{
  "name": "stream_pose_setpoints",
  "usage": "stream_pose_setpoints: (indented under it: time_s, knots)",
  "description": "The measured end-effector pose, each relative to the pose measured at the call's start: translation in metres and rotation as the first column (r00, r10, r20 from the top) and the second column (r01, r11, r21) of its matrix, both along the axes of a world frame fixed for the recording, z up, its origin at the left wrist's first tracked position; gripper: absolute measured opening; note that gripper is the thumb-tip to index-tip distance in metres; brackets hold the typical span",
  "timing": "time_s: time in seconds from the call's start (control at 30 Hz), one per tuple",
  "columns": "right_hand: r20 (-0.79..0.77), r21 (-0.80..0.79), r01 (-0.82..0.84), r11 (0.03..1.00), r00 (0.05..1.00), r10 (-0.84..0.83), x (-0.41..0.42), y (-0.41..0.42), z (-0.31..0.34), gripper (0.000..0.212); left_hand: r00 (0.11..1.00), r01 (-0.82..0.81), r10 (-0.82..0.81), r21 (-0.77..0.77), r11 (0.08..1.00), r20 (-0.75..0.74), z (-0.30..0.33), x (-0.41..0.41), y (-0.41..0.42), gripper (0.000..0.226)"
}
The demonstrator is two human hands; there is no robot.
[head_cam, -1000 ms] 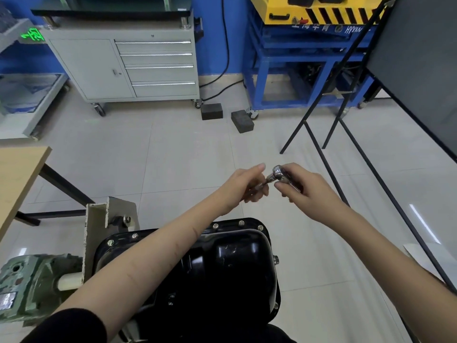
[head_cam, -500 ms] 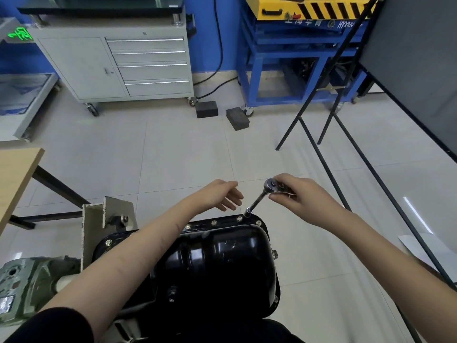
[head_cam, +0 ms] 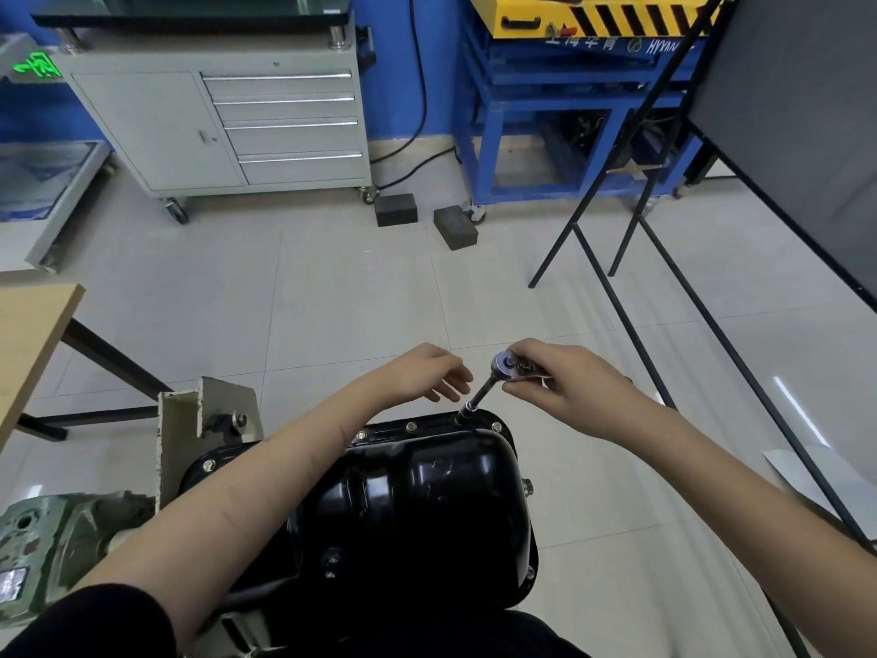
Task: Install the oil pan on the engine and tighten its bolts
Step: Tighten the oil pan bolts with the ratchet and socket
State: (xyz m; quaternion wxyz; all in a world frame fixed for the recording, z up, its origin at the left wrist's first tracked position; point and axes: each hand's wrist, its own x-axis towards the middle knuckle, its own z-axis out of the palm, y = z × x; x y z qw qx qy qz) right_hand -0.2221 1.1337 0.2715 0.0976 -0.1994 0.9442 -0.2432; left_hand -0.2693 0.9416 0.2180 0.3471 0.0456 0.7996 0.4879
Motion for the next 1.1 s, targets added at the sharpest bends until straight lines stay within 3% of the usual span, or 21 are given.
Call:
stream_pose_setpoints:
  time_s: [0.13, 0.2, 0.33, 0.73, 0.87, 0.97, 1.1]
  knots:
    - [0.011, 0.062, -0.026, 0.998, 1.0, 0.025, 0.002, -0.007, 0.006, 0.027, 0.951, 0.204, -0.209, -0.045, 0.978, -0.227, 0.01, 0.006, -0.004, 0.026]
    - [0.006, 0.085, -0.004, 0.996, 1.0, 0.004, 0.002, -0.013, 0.007, 0.028, 0.901, 0.29, -0.314, -0.123, 0.949, -0.299, 0.011, 0.01, -0.003, 0.01]
    - [-0.012, 0.148, 0.012, 0.989, 1.0, -0.01, 0.004, -0.029, 0.008, 0.03, 0.783, 0.321, -0.455, -0.35, 0.88, -0.424, 0.009, 0.014, 0.0, 0.026]
    - [0.038, 0.32, -0.291, 0.902, 0.955, 0.294, 0.002, -0.021, 0.032, 0.023, 0.573, 0.431, -0.705, -0.578, 0.693, -0.418, 0.013, 0.02, 0.002, 0.035]
    - [-0.069, 0.434, -0.144, 0.889, 0.979, 0.193, 0.008, -0.023, 0.025, 0.037, 0.576, 0.418, -0.689, -0.566, 0.71, -0.439, 0.011, 0.02, 0.006, 0.03]
    - [-0.109, 0.409, -0.031, 0.912, 0.991, 0.082, 0.018, -0.033, 0.017, 0.04, 0.61, 0.39, -0.652, -0.546, 0.741, -0.45, 0.008, 0.02, 0.006, 0.029]
    - [-0.149, 0.392, -0.071, 0.917, 0.979, 0.139, 0.013, -0.032, 0.016, 0.033, 0.622, 0.334, -0.629, -0.568, 0.752, -0.467, 0.007, 0.021, 0.009, 0.033]
